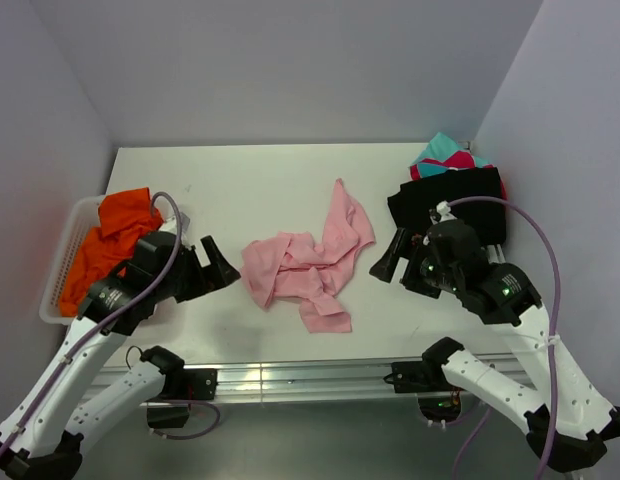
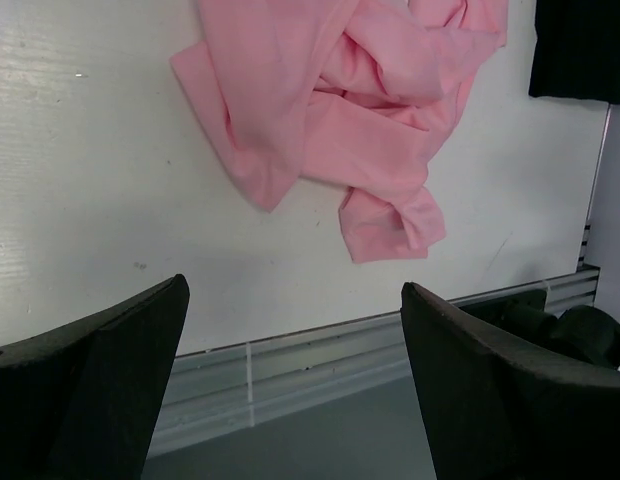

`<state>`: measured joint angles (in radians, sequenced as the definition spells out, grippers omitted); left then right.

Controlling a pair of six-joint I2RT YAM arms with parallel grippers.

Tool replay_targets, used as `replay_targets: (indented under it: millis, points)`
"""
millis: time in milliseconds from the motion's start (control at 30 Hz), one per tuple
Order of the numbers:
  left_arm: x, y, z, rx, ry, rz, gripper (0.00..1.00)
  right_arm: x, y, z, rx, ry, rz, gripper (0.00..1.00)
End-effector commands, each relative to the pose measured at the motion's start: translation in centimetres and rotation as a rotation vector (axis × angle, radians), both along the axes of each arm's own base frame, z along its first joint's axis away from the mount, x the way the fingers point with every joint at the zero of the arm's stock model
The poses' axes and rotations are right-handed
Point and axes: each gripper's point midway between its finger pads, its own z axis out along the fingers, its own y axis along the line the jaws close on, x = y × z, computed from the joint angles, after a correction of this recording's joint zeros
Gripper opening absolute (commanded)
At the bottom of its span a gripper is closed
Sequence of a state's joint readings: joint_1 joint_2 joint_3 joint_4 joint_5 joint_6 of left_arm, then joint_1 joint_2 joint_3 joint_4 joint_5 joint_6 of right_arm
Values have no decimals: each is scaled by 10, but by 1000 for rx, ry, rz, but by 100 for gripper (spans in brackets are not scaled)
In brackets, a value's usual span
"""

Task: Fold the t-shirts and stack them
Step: Flatten out the tshirt

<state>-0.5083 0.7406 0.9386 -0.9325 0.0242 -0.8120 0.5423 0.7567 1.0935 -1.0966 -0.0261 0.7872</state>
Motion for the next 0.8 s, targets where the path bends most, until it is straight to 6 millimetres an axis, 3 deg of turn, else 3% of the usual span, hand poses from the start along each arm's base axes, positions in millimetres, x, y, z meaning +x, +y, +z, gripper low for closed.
replay_targets:
  millis: [0,100,233,267,533,667,767]
  points:
    - [-2,-4,-3,15,-25,-70,94,16,6,16,-7,-74,23,95]
    - [-5,-2,-22,70,26,-99,94,18,8,0,-67,-26,60,95]
    - [-13,1,-60,159,130,-140,94,11,13,-53,-112,96,82,91]
    - [-16,2,-70,174,149,-144,94,8,17,-58,-105,96,97,91]
    - [-2,-4,-77,196,192,-70,91,9,29,-79,-61,113,103,91]
    - [25,-39,-78,187,135,-36,91,14,28,-78,-88,103,102,91]
    - [28,-68,-100,263,159,-79,90,16,26,-76,-104,91,108,91]
